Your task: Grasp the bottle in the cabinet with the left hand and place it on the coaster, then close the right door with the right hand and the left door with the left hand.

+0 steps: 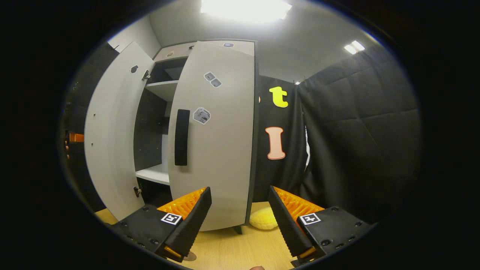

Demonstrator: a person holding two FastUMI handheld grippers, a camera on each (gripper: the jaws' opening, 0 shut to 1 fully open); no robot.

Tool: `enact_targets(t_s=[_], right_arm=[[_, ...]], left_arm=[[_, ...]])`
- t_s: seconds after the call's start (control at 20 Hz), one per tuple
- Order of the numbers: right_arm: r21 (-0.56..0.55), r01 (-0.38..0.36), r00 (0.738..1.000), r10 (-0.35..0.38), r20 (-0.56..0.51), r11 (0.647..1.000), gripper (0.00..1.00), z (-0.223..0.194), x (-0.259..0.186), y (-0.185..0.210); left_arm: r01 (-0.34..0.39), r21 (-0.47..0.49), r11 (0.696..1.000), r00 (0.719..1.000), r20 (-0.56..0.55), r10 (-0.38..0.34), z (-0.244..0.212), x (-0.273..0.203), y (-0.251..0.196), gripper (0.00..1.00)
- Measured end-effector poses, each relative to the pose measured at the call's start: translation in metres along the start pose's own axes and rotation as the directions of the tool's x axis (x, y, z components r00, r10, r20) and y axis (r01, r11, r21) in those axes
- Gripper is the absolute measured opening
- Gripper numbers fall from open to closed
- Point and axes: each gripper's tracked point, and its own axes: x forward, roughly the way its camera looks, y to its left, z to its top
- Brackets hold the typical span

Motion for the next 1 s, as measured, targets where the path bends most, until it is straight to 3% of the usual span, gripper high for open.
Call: enact_targets(t_s=[0.15,0.25,0.35,0.4,0.55,0.6,0.65,0.7,0.75,0.8,0.85,0.95,1.0], right_arm=[[0.0,0.018,1.0,-0.018,-0.014,1.0,0.98,-0.005,-0.006,-0.017],[-0.001,0.033,0.999,-0.033,-0.017,0.999,0.98,-0.007,-0.01,-0.03],[0.008,0.04,0.999,-0.04,-0.017,0.999,0.98,-0.008,-0.012,-0.04],[0.013,0.041,0.999,-0.04,-0.018,0.999,0.98,-0.008,-0.013,-0.043],[0.019,0.041,0.999,-0.041,-0.009,0.999,0.98,-0.006,-0.015,-0.051],[0.018,0.037,0.999,-0.037,-0.01,0.999,0.98,-0.007,-0.014,-0.053],[0.016,0.034,0.999,-0.034,-0.012,0.999,0.98,-0.008,-0.014,-0.055],[0.015,0.03,0.999,-0.03,-0.012,0.999,0.98,-0.007,-0.014,-0.056],[0.016,0.026,1.0,-0.026,-0.012,1.0,0.98,-0.008,-0.013,-0.057],[0.019,0.02,1.0,-0.02,-0.013,1.0,0.98,-0.008,-0.013,-0.056],[0.021,0.013,1.0,-0.013,-0.014,1.0,0.98,-0.008,-0.012,-0.056],[0.015,0.004,1.0,-0.004,-0.018,1.0,0.98,-0.01,-0.011,-0.054],[0.01,0.0,1.0,0.0,-0.019,1.0,0.98,-0.01,-0.012,-0.055]], left_arm=[[0.025,-0.016,1.0,1.0,0.01,-0.025,0.003,0.007,-0.022,0.82],[0.009,0.032,0.999,1.0,0.027,-0.01,0.009,0.007,-0.026,0.77],[-0.01,0.06,0.998,0.999,0.034,0.008,0.009,0.005,-0.028,0.88],[-0.016,0.07,0.997,0.999,0.037,0.013,0.009,0.004,-0.029,0.83],[-0.028,0.095,0.995,0.999,0.043,0.024,0.011,0.003,-0.036,0.82],[-0.032,0.098,0.995,0.999,0.043,0.028,0.009,0.004,-0.038,0.89],[-0.031,0.1,0.995,0.999,0.043,0.027,0.009,0.003,-0.041,0.82],[-0.025,0.097,0.995,0.999,0.042,0.021,0.009,0.001,-0.045,0.82],[-0.019,0.09,0.996,0.999,0.042,0.015,0.009,-0.002,-0.047,0.89],[-0.011,0.088,0.996,0.999,0.041,0.007,0.01,-0.002,-0.049,0.89],[-0.001,0.089,0.996,0.999,0.043,-0.003,0.01,-0.003,-0.054,0.82],[0.014,0.102,0.995,0.999,0.045,-0.019,0.01,-0.004,-0.074,0.83],[0.022,0.107,0.994,0.998,0.049,-0.027,0.009,-0.006,-0.081,0.89]])
